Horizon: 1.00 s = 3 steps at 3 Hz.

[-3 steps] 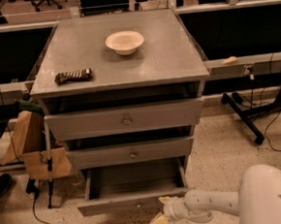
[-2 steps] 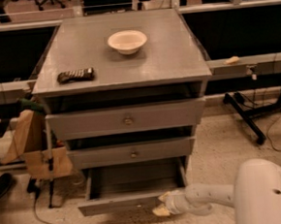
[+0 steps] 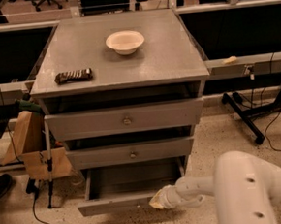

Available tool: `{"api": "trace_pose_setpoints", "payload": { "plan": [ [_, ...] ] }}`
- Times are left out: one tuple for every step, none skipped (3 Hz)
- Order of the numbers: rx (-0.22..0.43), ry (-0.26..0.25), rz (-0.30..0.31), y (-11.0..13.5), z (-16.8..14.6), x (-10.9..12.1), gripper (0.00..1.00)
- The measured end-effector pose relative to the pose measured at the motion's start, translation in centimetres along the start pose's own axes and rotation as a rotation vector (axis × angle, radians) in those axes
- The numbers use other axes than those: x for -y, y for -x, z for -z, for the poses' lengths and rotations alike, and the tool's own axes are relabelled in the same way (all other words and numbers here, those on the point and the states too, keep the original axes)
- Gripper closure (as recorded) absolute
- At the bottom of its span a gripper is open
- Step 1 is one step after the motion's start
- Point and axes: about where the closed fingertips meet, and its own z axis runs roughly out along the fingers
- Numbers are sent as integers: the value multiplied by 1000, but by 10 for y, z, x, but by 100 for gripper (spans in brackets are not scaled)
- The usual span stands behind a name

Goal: Close bottom drawer

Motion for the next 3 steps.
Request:
{"api": "trace_pose_setpoints", "payload": {
  "plan": [
    [-15,5,17,3,-8,1,100],
    [-15,5,16,2,-7,-2,81],
    [-40,-3,-2,-6,-15,4,58]
  ]
}}
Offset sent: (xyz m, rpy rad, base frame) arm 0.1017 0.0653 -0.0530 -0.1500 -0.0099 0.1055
